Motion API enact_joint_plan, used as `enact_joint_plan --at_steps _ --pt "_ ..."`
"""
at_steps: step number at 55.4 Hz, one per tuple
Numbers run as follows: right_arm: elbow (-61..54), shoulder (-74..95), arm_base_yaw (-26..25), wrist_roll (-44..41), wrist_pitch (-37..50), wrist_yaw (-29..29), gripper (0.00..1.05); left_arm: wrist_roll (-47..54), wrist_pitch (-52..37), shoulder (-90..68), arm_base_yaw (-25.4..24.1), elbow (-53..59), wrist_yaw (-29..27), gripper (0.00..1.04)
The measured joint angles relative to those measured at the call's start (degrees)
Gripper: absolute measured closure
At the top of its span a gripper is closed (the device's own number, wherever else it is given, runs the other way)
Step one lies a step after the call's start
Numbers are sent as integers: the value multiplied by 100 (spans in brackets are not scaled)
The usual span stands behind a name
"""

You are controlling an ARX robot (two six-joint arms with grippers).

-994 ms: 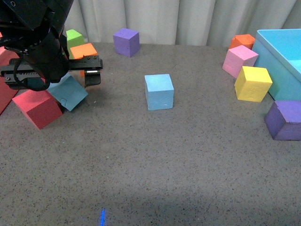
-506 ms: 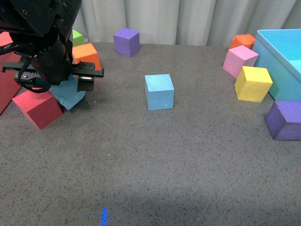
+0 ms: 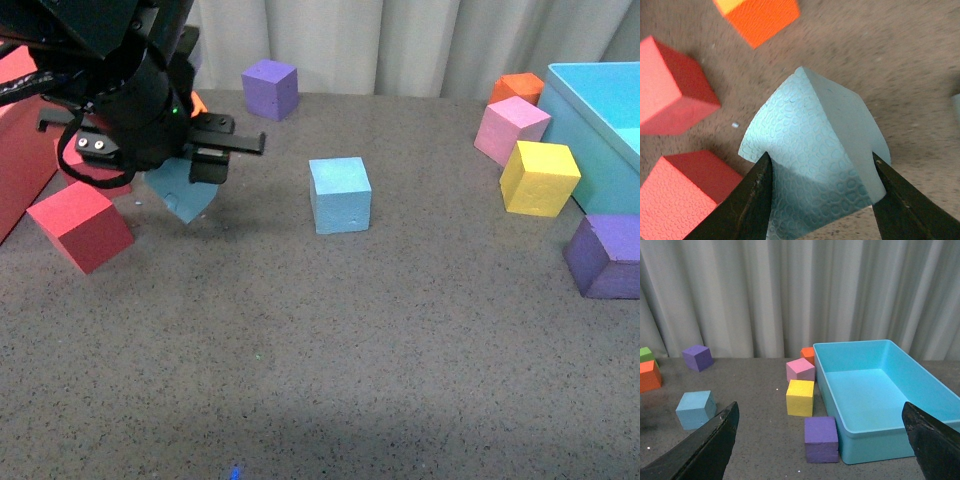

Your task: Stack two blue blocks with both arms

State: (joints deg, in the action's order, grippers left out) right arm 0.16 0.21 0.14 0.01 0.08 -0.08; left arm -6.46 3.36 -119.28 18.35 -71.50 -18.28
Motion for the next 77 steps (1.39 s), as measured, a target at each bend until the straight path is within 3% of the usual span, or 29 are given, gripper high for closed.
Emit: enact_joint_plan --at_steps 16,27,51,66,77 --pt "0 0 0 0 0 0 10 1259 -1117 476 1235 275 -481 58" --pt "0 0 0 0 0 0 10 1864 -1803 140 1683 219 -765 58" --pt "0 0 0 0 0 0 10 2741 -2389 -682 1777 -140 -1285 60" --pt "0 0 0 0 0 0 10 3217 -2697 -800 1749 -149 -1307 62" --pt "0 0 0 0 0 0 10 3366 -2398 -813 1753 -129 -1311 62"
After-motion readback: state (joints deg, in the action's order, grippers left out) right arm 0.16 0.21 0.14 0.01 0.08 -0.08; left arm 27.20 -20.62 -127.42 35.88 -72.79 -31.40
